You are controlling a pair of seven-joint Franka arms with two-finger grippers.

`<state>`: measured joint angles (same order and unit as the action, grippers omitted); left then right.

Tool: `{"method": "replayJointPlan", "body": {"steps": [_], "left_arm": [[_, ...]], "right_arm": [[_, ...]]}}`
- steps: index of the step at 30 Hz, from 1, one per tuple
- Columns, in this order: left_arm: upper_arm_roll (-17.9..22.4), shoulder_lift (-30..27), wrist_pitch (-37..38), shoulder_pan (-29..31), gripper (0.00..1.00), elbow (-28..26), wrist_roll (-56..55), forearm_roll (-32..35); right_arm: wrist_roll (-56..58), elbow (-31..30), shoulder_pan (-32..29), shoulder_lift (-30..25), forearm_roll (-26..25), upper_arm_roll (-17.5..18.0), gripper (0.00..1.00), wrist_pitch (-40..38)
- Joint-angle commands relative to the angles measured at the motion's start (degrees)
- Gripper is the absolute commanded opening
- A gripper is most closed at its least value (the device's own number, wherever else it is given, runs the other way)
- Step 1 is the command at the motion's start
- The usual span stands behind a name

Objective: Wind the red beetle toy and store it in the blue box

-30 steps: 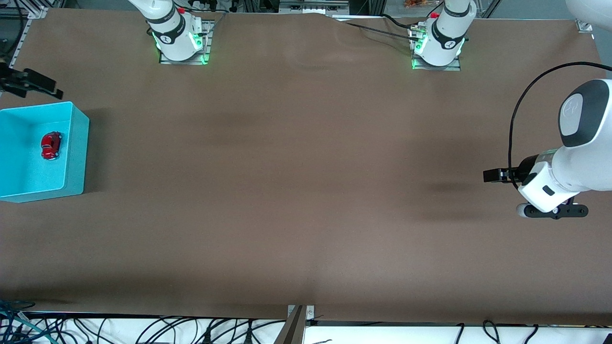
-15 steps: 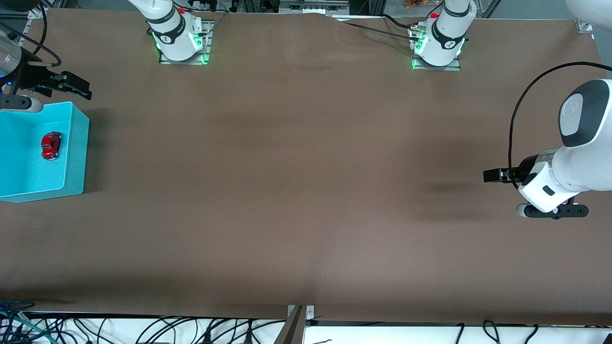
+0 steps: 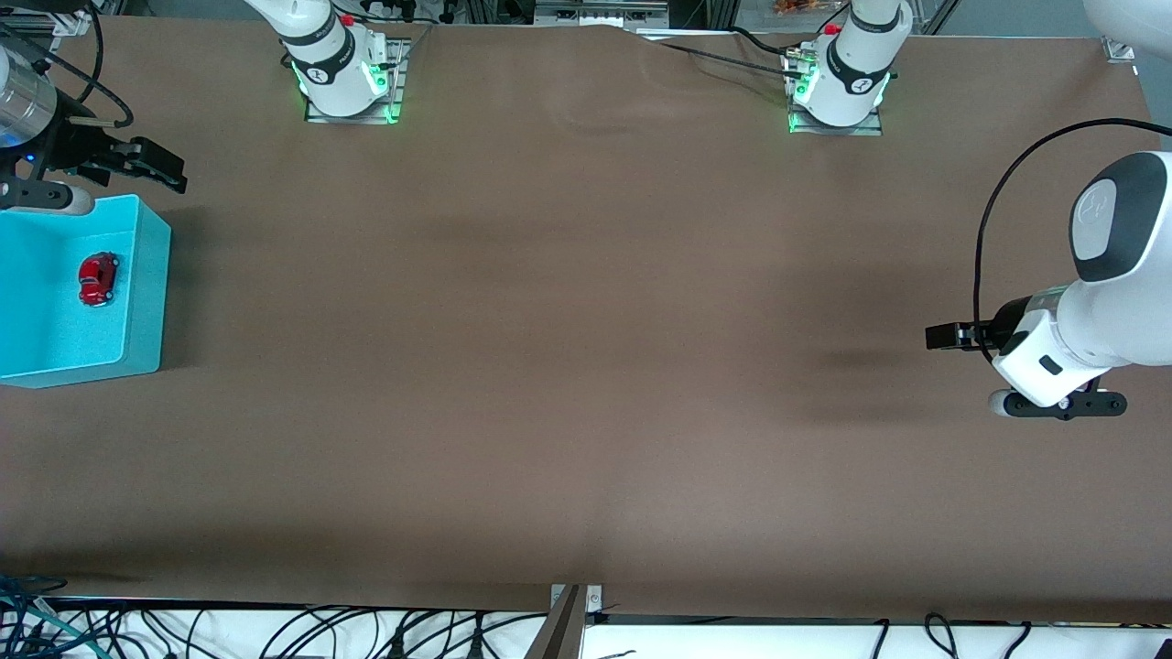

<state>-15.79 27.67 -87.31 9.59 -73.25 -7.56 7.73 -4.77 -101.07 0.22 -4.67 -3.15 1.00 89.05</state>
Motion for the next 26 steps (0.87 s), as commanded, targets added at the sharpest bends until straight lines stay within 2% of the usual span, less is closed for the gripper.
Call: {"method": "replayJointPlan", "body": {"steps": [1, 26], "left_arm": [[0.1, 0.9, 0.7, -0.4, 1.00, 2.0, 0.4, 0.6], [0.1, 0.9, 0.7, -0.4, 1.00, 2.0, 0.4, 0.6]], "right_arm": [[-1.3, 2.9, 0.3, 2.4, -0.6, 0.3, 1.00, -1.1], [-0.5, 3.1, 0.6, 2.8, -0.9, 0.7, 1.00, -0.9]]}}
